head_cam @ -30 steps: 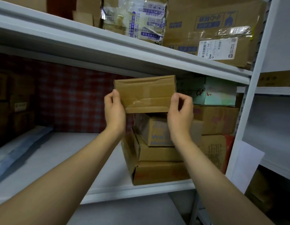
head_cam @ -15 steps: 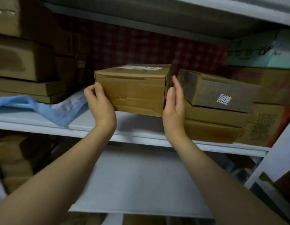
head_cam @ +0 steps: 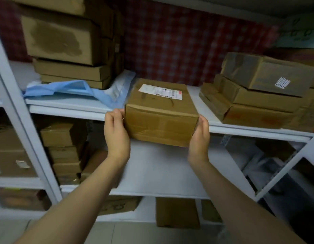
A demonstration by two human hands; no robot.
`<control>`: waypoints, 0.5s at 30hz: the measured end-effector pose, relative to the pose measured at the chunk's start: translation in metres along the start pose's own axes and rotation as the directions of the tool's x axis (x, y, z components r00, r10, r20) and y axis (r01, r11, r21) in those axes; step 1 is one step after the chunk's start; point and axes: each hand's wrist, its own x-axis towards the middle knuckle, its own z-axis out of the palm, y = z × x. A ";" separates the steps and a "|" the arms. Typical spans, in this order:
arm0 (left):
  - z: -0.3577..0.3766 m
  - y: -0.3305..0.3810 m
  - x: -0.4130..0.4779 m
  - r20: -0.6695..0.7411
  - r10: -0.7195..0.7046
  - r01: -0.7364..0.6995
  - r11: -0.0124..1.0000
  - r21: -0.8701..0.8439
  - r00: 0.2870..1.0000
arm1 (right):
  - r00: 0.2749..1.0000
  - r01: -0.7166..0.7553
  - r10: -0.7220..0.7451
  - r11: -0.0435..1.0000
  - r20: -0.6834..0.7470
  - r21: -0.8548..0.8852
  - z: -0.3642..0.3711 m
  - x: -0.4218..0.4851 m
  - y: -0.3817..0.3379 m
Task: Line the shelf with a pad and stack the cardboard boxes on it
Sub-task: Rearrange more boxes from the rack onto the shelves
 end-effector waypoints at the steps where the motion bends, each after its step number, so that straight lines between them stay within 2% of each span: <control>1: -0.010 -0.002 -0.002 -0.003 -0.012 0.012 1.000 0.013 1.000 | 0.998 -0.056 0.056 0.998 0.001 0.012 -0.001 -0.010 0.006; 5: -0.052 -0.028 -0.013 0.046 -0.138 0.137 0.990 0.029 0.989 | 0.956 -0.290 0.287 0.956 0.066 0.041 -0.014 -0.050 0.035; 9: -0.085 -0.061 -0.031 0.144 -0.271 0.253 0.959 0.132 0.952 | 0.844 -0.516 0.502 0.856 0.186 0.027 -0.022 -0.083 0.059; 12: -0.108 -0.086 -0.041 0.171 -0.416 0.353 0.884 0.305 0.893 | 0.736 -0.641 0.646 0.761 0.205 -0.097 -0.023 -0.099 0.080; 15: -0.127 -0.106 -0.040 0.136 -0.553 0.460 0.785 0.415 0.822 | 0.649 -0.679 0.730 0.683 0.213 -0.269 -0.019 -0.106 0.101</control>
